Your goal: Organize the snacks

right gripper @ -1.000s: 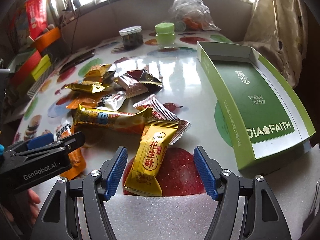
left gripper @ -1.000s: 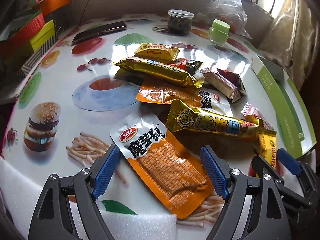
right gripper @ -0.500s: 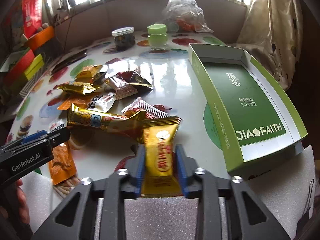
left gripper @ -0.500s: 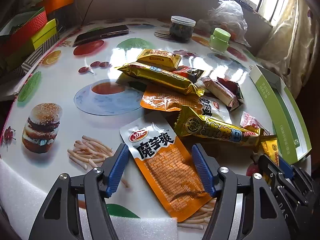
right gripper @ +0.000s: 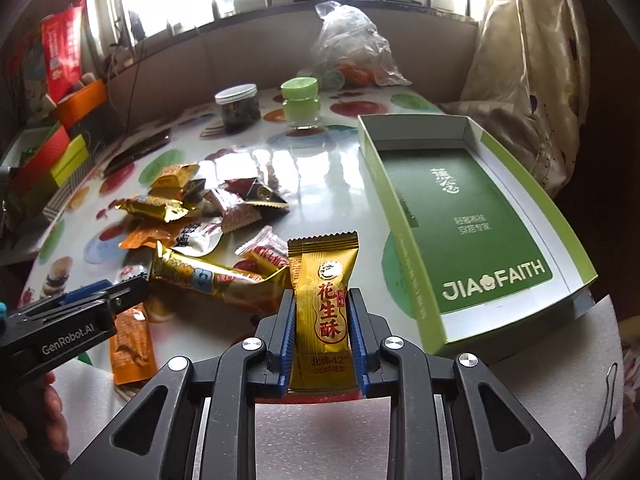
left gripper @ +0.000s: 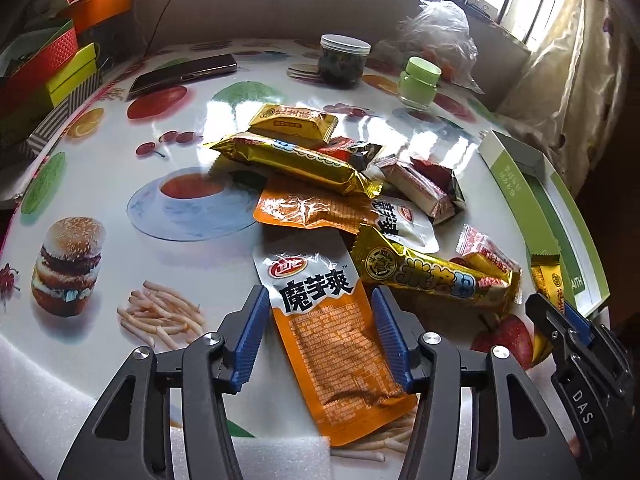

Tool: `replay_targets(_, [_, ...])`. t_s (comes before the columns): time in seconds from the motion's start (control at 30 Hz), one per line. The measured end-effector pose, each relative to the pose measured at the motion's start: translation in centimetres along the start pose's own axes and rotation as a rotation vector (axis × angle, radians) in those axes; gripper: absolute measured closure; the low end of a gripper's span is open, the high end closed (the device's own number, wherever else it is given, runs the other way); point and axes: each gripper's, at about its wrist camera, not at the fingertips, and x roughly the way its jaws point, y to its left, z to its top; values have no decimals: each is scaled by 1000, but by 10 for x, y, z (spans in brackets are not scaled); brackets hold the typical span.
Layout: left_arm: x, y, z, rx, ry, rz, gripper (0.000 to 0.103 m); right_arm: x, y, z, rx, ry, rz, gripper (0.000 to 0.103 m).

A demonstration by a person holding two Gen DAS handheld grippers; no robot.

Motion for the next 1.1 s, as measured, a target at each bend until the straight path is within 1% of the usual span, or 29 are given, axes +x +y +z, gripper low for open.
replay_targets(0.1, [0, 4, 2, -15, -4, 5, 50, -3, -1, 1, 7, -12, -2, 80])
replay_targets(0.13, [-1, 5, 3, -20, -8, 7, 58, -5, -2, 1, 9, -16, -2, 80])
replay_targets(0.17, [-1, 8, 5, -24, -15, 23, 88, -5, -2, 2, 8, -17, -1, 80])
replay_targets(0.2, [0, 11, 7, -33, -15, 23, 91, -5, -2, 2, 8, -18, -1, 80])
replay_targets(0.27, [4, 18, 12, -53, -2, -6, 91, -5, -2, 2, 11, -17, 1, 80])
replay_targets(0.33, [7, 22, 13, -75, 26, -10, 91, -6, -2, 2, 12, -17, 3, 80])
replay_targets(0.4, [9, 25, 12, -90, 49, -43, 91, -6, -2, 2, 18, -14, 9, 80])
replay_targets(0.5, [8, 20, 10, -72, 68, -55, 81, -6, -3, 2, 19, -19, 14, 80])
replay_targets(0.57, [7, 16, 10, -69, 81, -98, 65, -8, -5, 2, 24, -36, 35, 80])
replay_targets(0.6, [7, 14, 10, -74, 85, -114, 61, -11, -7, 3, 26, -46, 44, 80])
replay_targets(0.63, [7, 12, 11, -73, 87, -113, 55, -13, -9, 3, 27, -56, 53, 80])
replay_targets(0.7, [7, 6, 12, -55, 83, -85, 55, -15, -12, 4, 17, -59, 73, 80])
replay_targets(0.73, [7, 2, 13, -44, 87, -82, 55, -17, -14, 5, 18, -63, 72, 80])
replay_targets(0.8, [8, -3, 14, -40, 95, -99, 55, -18, -19, 7, 21, -65, 72, 80])
replay_targets(0.97, [4, -9, 15, -45, 91, -104, 55, -22, -33, 10, 46, -74, 60, 80])
replay_targets(1.03, [-6, -11, 17, -34, 43, -52, 55, -24, -37, 11, 55, -77, 59, 80])
replay_targets(1.07, [-13, -12, 20, -19, -4, -32, 55, -24, -39, 11, 57, -78, 58, 80])
replay_targets(1.1, [-14, -10, 24, -18, -16, -49, 55, -24, -40, 10, 58, -75, 58, 80])
